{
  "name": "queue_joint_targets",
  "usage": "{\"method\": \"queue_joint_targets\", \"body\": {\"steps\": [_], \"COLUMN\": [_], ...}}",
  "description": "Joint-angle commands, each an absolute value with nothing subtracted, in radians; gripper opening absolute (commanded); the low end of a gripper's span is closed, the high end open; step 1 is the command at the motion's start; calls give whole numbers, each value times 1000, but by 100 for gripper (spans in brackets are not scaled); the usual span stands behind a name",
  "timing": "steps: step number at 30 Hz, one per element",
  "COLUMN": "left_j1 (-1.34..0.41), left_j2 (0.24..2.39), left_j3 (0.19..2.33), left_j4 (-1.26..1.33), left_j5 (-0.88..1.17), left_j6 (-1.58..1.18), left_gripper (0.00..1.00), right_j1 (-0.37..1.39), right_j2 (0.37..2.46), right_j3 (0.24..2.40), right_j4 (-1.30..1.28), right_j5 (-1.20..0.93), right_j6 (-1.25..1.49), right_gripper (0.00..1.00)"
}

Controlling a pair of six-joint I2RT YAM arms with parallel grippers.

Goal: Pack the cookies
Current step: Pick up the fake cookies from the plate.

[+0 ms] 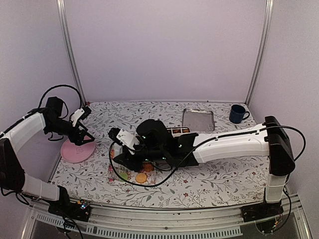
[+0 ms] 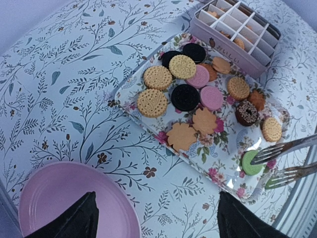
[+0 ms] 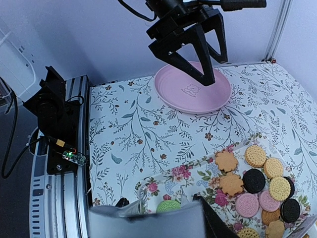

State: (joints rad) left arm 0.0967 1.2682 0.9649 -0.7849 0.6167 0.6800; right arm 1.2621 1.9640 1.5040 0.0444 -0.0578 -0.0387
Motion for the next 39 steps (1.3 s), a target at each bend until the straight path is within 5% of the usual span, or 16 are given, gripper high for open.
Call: {"method": "queue_joint_targets", "body": {"steps": [1, 22, 39], "left_j1": [105, 106, 106], "left_j2": [1262, 1261, 1271], "left_j3": [989, 983, 985], "left_j4": [-805, -821, -809], "left_j5": [633, 637, 639], "left_j6": [695, 704, 690], "left_gripper": [83, 83, 83], "right_j1": [1269, 1269, 1177], "right_j2": [1985, 2021, 1846], "right_j3": [1501, 1460, 1443], "right_j4": [84, 115, 103], "right_j5": [-28, -22, -39], "right_j6": [-41, -6, 40], "right_gripper": [42, 43, 23]}}
